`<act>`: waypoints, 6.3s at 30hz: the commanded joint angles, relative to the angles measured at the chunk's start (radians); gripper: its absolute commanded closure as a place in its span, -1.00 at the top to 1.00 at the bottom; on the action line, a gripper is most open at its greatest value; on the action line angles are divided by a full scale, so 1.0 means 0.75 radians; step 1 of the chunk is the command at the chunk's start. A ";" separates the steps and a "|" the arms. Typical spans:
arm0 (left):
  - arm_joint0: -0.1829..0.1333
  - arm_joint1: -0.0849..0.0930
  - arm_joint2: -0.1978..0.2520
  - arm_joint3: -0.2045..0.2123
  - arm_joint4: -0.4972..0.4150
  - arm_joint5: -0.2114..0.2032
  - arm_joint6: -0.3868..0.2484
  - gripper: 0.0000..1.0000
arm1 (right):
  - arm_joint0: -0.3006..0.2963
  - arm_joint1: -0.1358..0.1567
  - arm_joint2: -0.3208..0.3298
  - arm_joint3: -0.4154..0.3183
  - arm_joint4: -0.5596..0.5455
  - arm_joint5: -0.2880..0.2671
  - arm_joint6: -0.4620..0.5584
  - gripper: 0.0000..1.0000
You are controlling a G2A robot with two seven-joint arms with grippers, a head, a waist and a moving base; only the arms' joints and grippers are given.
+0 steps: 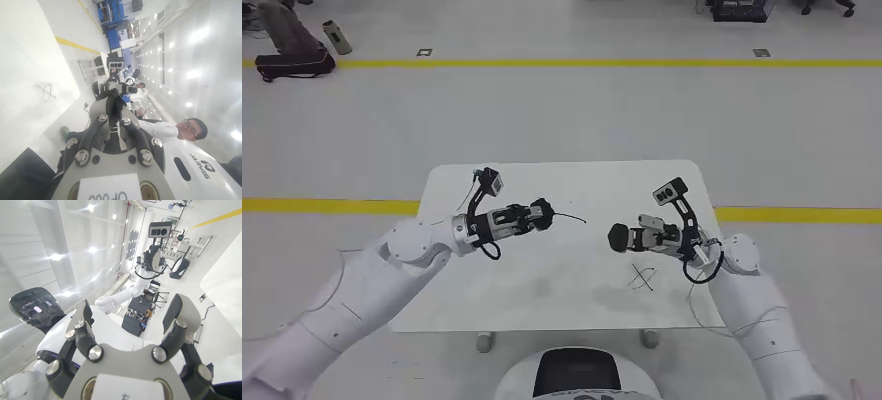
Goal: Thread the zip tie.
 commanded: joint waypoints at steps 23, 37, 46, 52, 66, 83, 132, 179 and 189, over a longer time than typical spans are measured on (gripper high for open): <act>0.039 -0.085 -0.038 0.062 -0.481 0.155 -0.223 -1.00 | 0.012 -0.104 -0.029 0.009 0.063 -0.016 0.035 -0.06; 0.072 -0.109 -0.085 0.068 -0.443 0.171 -0.241 -1.00 | 0.012 -0.171 0.009 0.024 0.024 -0.016 0.035 -0.26; 0.097 -0.118 -0.119 0.059 -0.421 0.189 -0.252 -1.00 | 0.016 -0.202 0.027 0.042 0.008 -0.016 0.035 -0.36; 0.112 -0.126 -0.137 0.057 -0.409 0.200 -0.260 -1.00 | 0.015 -0.216 0.033 0.043 -0.004 -0.016 0.035 -0.46; 0.138 -0.143 -0.177 0.059 -0.380 0.222 -0.270 -1.00 | 0.011 -0.238 0.052 0.046 -0.036 -0.016 0.035 -0.74; 0.165 -0.163 -0.219 0.063 -0.345 0.241 -0.286 -1.00 | 0.008 -0.254 0.067 0.053 -0.060 -0.016 0.035 -1.00; 0.223 -0.209 -0.306 0.045 -0.235 0.306 -0.287 1.00 | -0.011 -0.254 0.087 0.052 -0.068 -0.016 0.035 -1.00; 0.096 -0.248 -0.245 0.108 -0.160 0.330 -0.519 1.00 | 0.017 -0.149 -0.034 -0.008 0.060 0.100 0.035 -1.00; 0.099 -0.267 -0.215 0.083 -0.129 0.354 -0.386 1.00 | 0.017 -0.146 -0.072 0.001 0.070 0.081 0.001 -1.00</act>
